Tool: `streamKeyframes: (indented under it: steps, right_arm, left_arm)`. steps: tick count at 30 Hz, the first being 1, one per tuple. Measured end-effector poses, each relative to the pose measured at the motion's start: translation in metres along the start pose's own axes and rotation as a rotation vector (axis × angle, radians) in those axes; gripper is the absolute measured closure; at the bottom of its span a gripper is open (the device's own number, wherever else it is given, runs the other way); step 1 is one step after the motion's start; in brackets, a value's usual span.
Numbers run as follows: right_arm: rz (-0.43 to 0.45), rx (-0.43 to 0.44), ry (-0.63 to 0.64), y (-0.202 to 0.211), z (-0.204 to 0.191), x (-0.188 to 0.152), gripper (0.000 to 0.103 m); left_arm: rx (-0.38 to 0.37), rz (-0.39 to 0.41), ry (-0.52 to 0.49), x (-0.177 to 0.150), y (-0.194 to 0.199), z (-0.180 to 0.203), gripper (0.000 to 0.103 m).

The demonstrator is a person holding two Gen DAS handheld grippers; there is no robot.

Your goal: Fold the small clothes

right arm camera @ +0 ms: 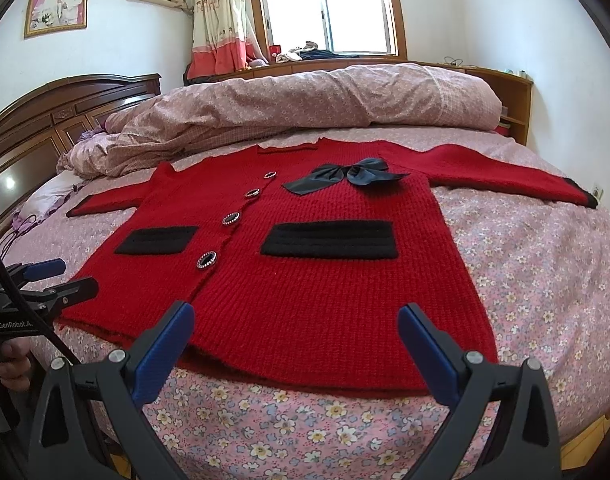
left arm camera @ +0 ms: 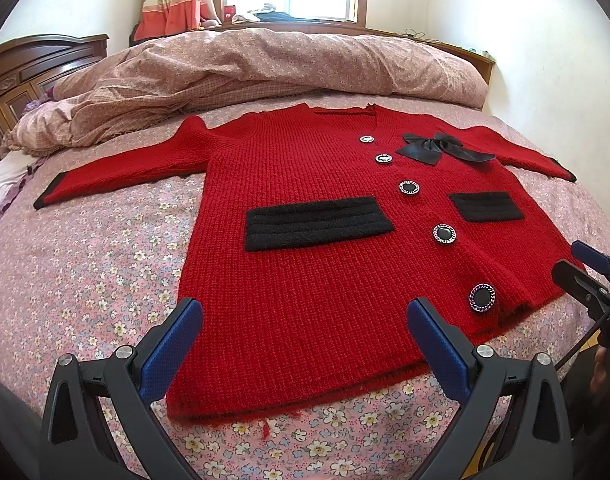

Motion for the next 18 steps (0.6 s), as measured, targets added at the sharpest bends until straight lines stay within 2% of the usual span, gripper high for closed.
streamKeyframes:
  steps: [7, 11, 15, 18]
  right_arm:
    - [0.001, 0.008, -0.006, -0.001, -0.002, 0.003, 0.0]
    - [0.015, 0.033, -0.011, -0.006, -0.011, 0.017, 0.0]
    - [0.026, 0.064, 0.012, -0.022, -0.03, 0.039, 0.0]
    - [0.032, 0.083, 0.059, -0.038, -0.047, 0.055, 0.0]
  left_arm:
    - [0.006, 0.001, 0.0, 0.0, 0.0, -0.002, 0.004]
    - [-0.007, 0.002, 0.031, 0.01, -0.001, -0.009, 0.004]
    - [-0.022, -0.005, 0.101, 0.031, -0.009, -0.031, 0.004]
    - [0.009, -0.003, 0.151, 0.05, -0.017, -0.061, 0.004]
Point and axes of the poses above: each gripper's, at about its wrist camera, not at the fingertips, and y roughly against the way its jaws point, z to its right, x to its top, the point moved 10 cm from there along -y, roughly the way its jaws point, and after that the axes turned 7 degrees about y, right-handed, at the moved point
